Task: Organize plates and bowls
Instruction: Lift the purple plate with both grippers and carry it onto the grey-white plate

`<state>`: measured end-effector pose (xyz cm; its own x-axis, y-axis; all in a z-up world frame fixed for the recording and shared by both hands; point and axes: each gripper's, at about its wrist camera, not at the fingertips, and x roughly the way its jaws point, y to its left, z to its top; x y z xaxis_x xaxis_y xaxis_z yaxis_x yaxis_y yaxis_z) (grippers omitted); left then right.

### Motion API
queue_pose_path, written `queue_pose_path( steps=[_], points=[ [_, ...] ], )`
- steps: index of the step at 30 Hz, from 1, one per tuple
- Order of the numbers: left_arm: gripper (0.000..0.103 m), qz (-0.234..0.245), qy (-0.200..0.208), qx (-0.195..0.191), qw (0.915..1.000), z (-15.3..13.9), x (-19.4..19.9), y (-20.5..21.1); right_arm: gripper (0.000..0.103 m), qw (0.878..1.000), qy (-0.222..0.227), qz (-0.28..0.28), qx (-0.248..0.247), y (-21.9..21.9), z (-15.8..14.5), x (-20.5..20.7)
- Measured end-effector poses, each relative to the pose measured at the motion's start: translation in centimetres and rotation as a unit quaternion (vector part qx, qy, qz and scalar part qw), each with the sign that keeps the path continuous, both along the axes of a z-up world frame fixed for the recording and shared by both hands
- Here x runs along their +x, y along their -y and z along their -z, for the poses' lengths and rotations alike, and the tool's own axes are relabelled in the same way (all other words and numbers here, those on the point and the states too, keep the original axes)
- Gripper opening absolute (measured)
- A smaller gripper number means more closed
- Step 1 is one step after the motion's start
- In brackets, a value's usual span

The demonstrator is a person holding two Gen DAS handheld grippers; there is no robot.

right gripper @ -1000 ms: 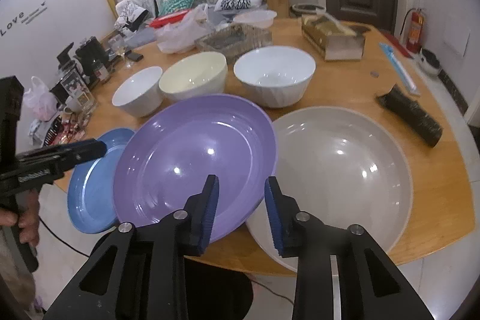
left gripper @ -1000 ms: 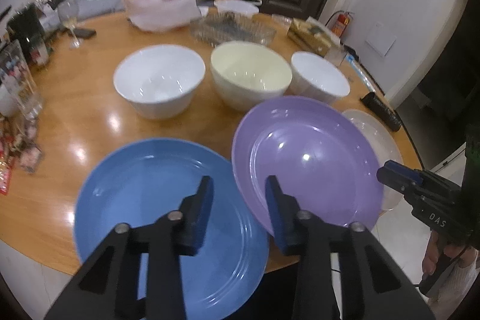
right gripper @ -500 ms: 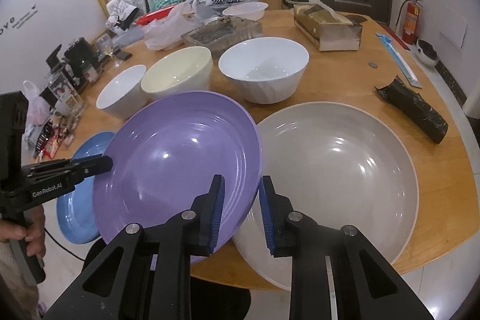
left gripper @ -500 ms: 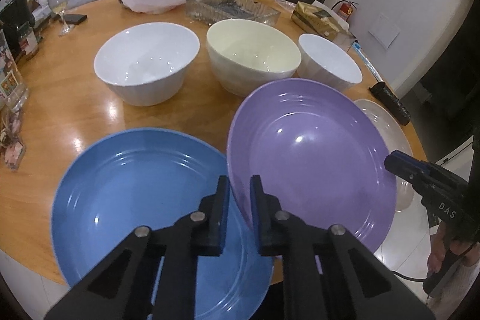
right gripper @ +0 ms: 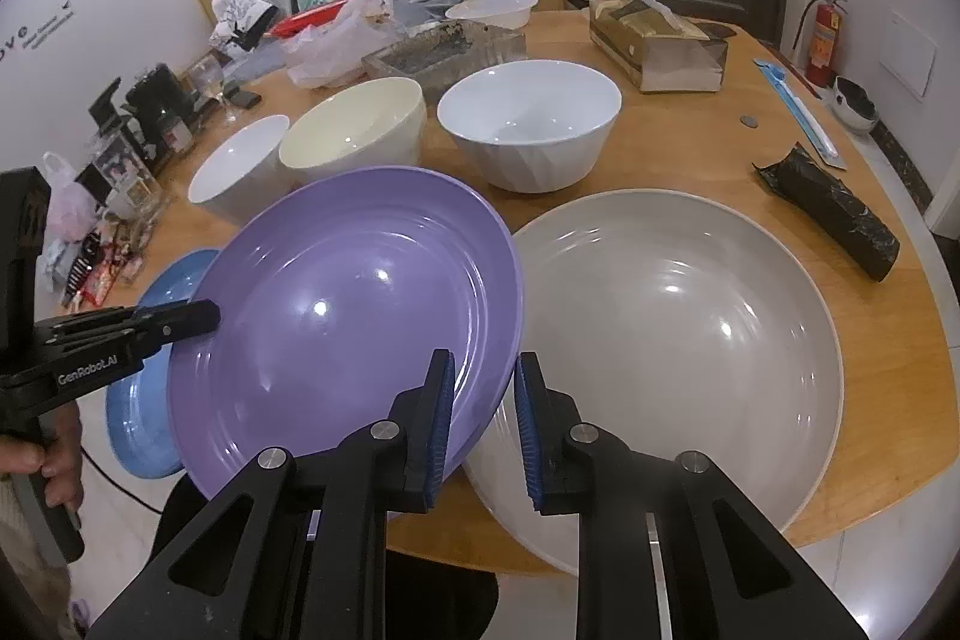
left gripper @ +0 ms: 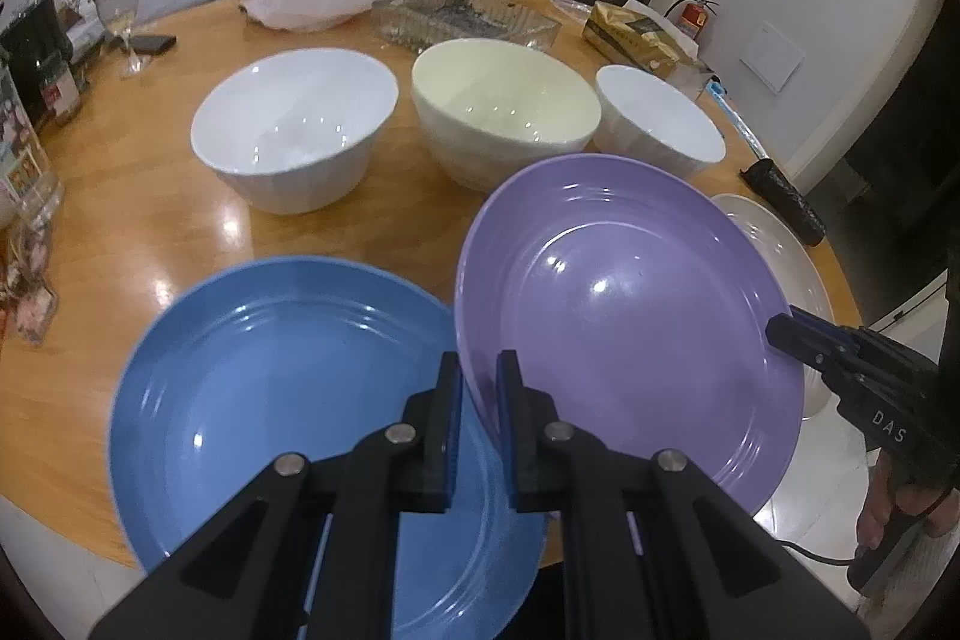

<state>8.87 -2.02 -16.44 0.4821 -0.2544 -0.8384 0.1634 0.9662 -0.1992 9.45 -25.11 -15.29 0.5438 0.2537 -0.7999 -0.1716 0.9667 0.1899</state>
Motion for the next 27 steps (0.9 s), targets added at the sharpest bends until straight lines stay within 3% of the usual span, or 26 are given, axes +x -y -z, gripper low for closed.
queue_pose_path(
  steps=[6,14,19,27],
  points=[
    [0.009,0.019,0.016,0.007,0.9997,-1.8,-0.1,1.8,0.015,1.000,0.012,0.022,0.004,1.7,-0.7,-0.7],
    [0.009,0.075,0.040,0.031,0.9959,-3.9,0.3,8.2,0.015,0.996,0.020,0.081,0.006,6.9,-1.0,-2.5],
    [0.010,0.117,0.034,0.062,0.9907,-3.2,0.7,13.6,0.015,0.992,0.021,0.126,-0.008,10.5,-0.6,-3.6],
    [0.010,0.144,0.034,0.101,0.9837,-2.1,1.3,17.9,0.015,0.987,0.020,0.156,-0.035,13.2,-0.5,-3.5]
  ],
)
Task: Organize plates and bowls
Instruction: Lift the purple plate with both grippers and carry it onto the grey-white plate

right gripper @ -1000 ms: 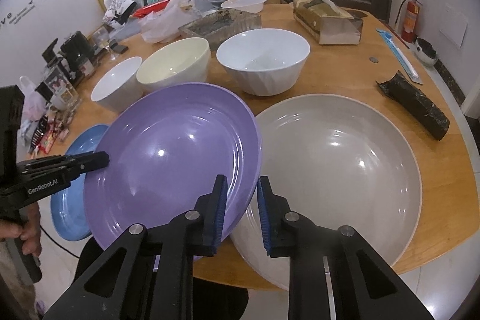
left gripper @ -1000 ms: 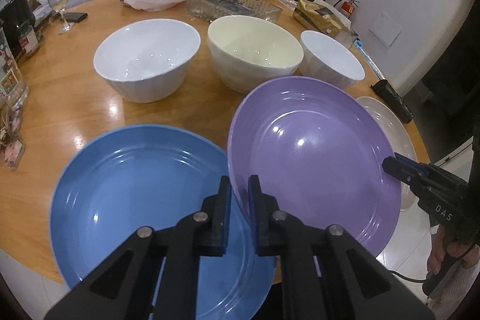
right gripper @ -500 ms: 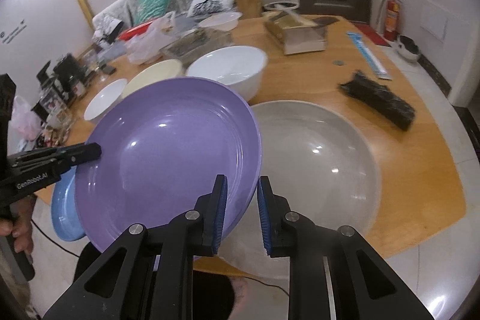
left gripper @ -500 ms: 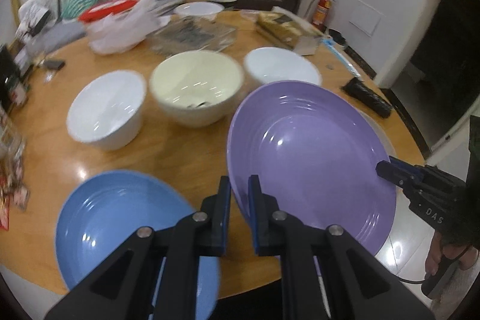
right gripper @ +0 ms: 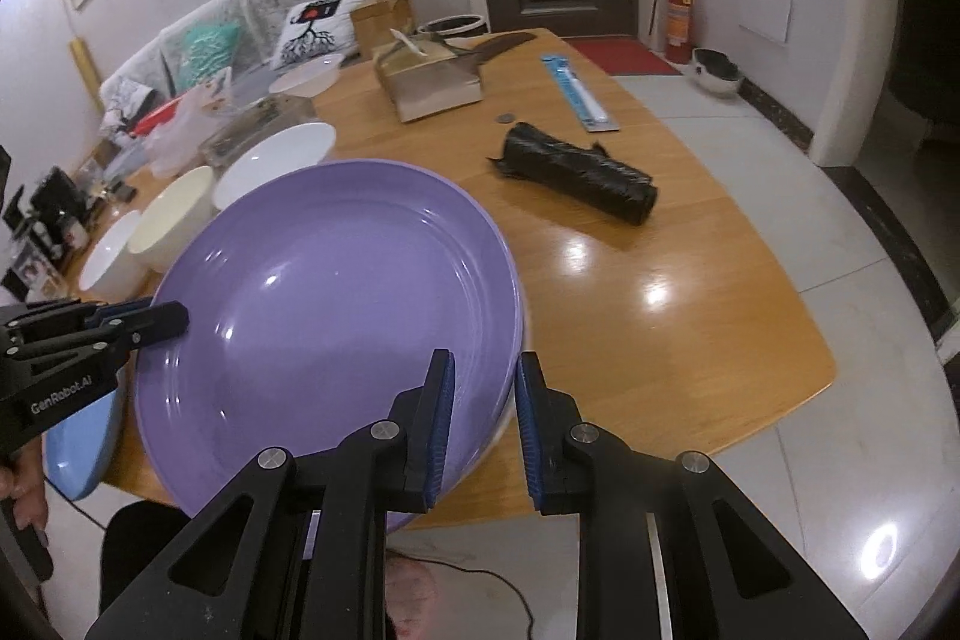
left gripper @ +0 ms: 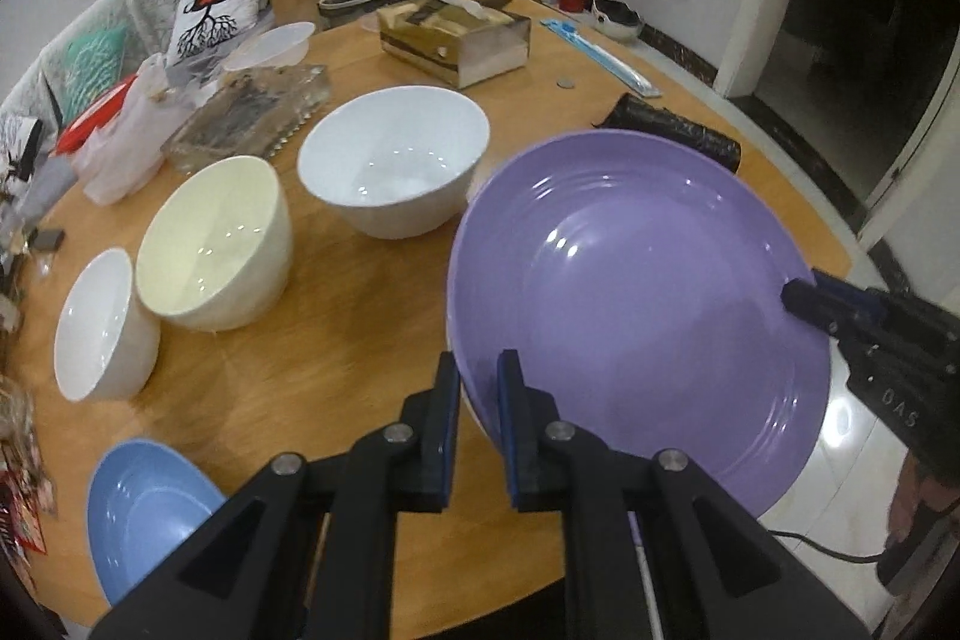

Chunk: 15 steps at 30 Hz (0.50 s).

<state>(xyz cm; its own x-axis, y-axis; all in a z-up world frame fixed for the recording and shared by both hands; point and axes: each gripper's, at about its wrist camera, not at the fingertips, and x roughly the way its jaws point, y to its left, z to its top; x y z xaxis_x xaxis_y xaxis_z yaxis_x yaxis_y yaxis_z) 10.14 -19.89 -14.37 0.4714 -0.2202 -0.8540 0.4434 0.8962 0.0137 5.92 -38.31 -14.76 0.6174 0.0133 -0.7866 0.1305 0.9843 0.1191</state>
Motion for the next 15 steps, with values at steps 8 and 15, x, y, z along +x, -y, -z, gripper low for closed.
queue_pose_path(
  steps=[8,15],
  points=[
    [0.013,0.001,-0.011,0.043,0.9990,1.5,1.2,0.9,0.016,1.000,-0.020,-0.012,-0.020,-0.9,0.9,1.2],
    [0.014,0.008,-0.022,0.061,0.9979,2.7,1.9,1.1,0.016,0.999,-0.034,-0.015,-0.032,-1.4,1.7,1.7]
  ],
)
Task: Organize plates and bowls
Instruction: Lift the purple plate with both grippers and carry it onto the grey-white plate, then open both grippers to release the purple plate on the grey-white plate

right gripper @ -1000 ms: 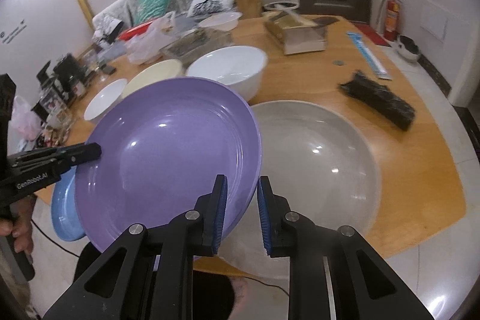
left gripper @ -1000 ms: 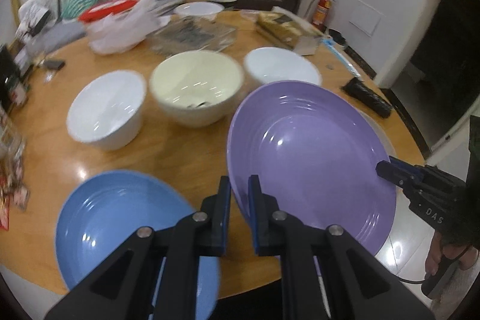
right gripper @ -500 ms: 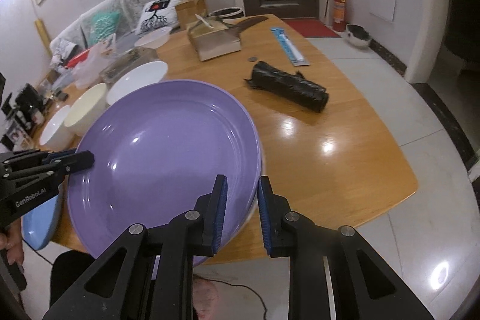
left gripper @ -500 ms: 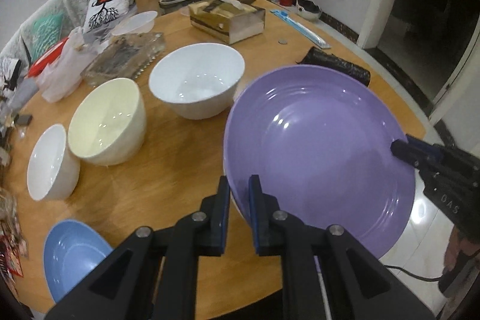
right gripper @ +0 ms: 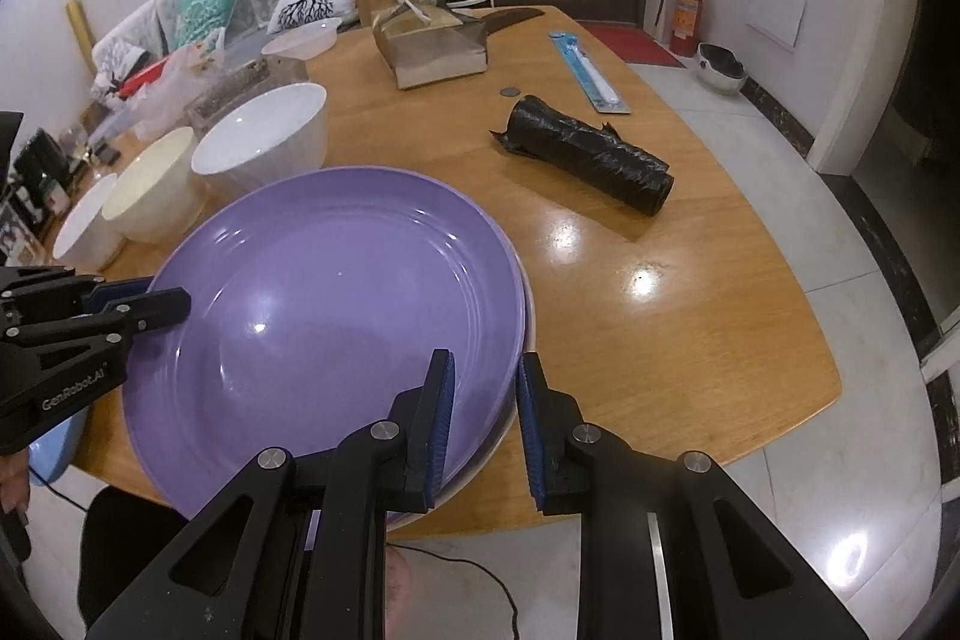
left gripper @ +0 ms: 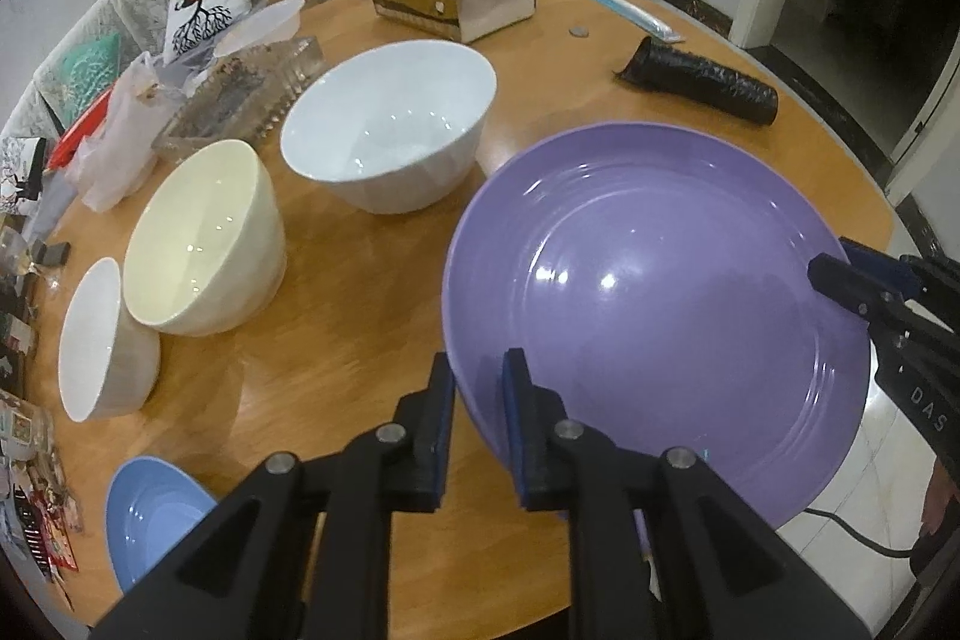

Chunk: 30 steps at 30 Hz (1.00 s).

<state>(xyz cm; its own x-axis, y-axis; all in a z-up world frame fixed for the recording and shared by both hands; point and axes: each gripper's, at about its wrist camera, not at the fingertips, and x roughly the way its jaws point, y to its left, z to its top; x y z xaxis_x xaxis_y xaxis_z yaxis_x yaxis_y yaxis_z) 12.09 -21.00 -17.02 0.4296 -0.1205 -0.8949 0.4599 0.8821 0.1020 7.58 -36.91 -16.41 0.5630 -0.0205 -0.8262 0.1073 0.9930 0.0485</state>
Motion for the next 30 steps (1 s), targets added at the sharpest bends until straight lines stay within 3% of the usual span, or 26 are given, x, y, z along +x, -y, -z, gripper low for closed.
queue_pose_path(
  steps=[11,17,20,23,25,30],
  points=[
    [0.016,0.002,-0.002,0.018,0.9998,1.2,0.4,0.6,0.018,0.999,-0.026,-0.010,-0.032,-0.7,0.7,0.8],
    [0.016,0.007,0.007,0.031,0.9995,1.6,0.3,1.1,0.026,0.998,-0.032,-0.020,-0.049,-1.3,1.1,1.2],
    [0.018,0.004,0.001,0.019,0.9998,1.3,0.5,0.9,0.030,0.998,-0.035,-0.026,-0.053,-1.5,1.0,1.2],
    [0.023,0.003,0.005,0.003,1.0000,0.3,0.2,0.1,0.047,0.998,-0.026,-0.031,-0.053,-1.8,0.5,0.8],
    [0.029,0.000,0.009,-0.011,0.9999,-0.7,0.0,-0.8,0.066,0.998,-0.011,-0.036,-0.059,-2.3,-0.3,0.4],
    [0.035,-0.025,0.023,-0.061,0.9975,-3.9,-0.5,-4.7,0.076,0.996,0.023,-0.066,-0.062,-4.7,-2.8,-0.6]
  ],
)
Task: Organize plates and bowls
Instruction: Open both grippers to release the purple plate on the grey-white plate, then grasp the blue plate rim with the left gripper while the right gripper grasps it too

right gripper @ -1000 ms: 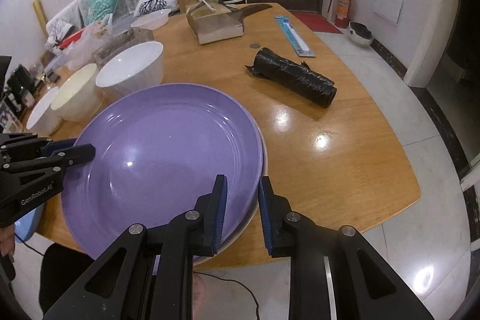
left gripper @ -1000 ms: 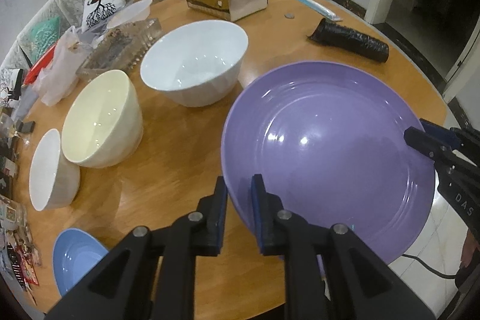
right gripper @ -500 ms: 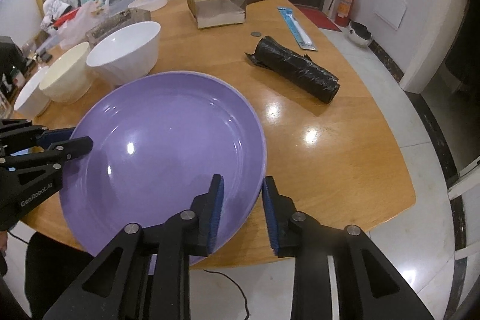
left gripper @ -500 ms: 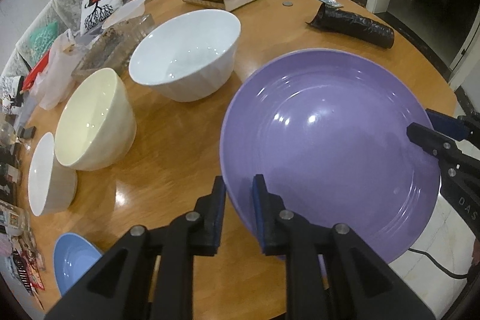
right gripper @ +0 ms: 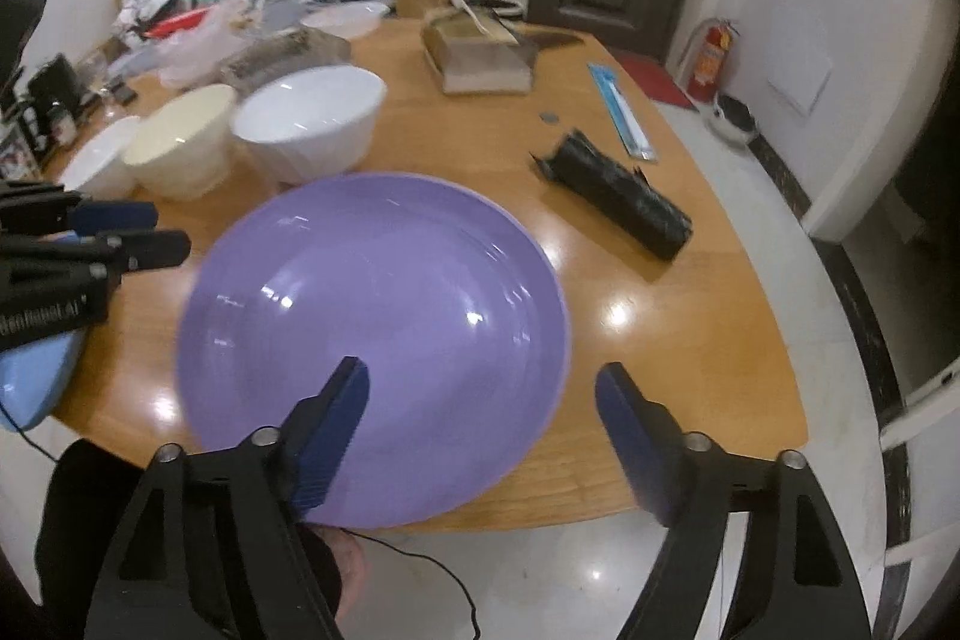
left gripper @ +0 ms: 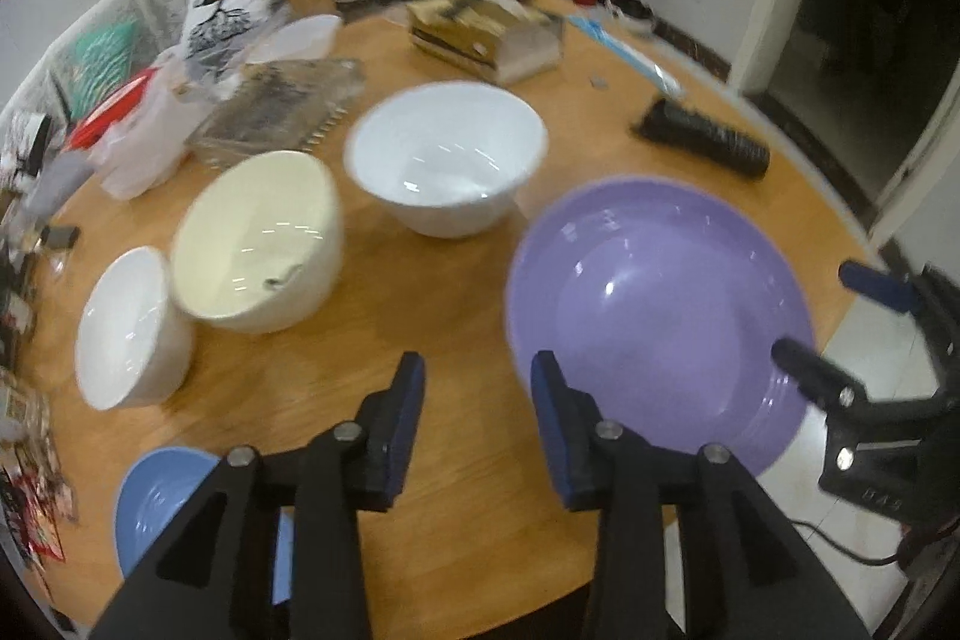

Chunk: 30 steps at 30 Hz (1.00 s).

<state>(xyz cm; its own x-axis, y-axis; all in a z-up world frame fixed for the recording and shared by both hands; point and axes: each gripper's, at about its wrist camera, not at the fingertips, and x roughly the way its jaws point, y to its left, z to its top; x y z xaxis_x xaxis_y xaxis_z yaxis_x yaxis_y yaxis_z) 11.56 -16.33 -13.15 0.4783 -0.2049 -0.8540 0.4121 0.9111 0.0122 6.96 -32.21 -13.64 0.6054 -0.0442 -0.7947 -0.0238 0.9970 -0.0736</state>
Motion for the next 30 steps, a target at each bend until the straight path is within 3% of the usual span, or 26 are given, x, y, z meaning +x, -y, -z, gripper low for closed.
queue_pose_path(
  steps=[5,8,11,16,23,30],
  points=[
    [0.043,-0.039,0.024,-0.052,0.9976,-3.5,-1.1,-6.2,0.086,0.996,0.057,-0.066,0.020,-4.4,-2.9,-1.2],
    [0.049,-0.060,0.045,-0.064,0.9951,-5.0,-2.0,-10.1,0.099,0.991,0.085,-0.095,0.027,-7.7,-4.3,-1.9],
    [0.050,-0.085,0.059,-0.073,0.9919,-5.9,-2.7,-14.3,0.101,0.985,0.114,-0.125,0.018,-11.4,-5.3,-2.5],
    [0.050,-0.125,0.063,-0.072,0.9875,-5.4,-4.0,-20.4,0.101,0.981,0.079,-0.163,0.070,-15.8,-4.7,-1.8],
    [0.050,-0.176,0.022,-0.086,0.9805,-0.4,-5.6,-27.7,0.096,0.977,-0.006,-0.189,0.102,-21.3,-0.2,-0.8],
    [0.050,-0.200,-0.023,-0.099,0.9745,4.5,-6.4,-30.7,0.068,0.975,-0.083,-0.186,0.087,-24.0,4.7,0.3]
  ],
)
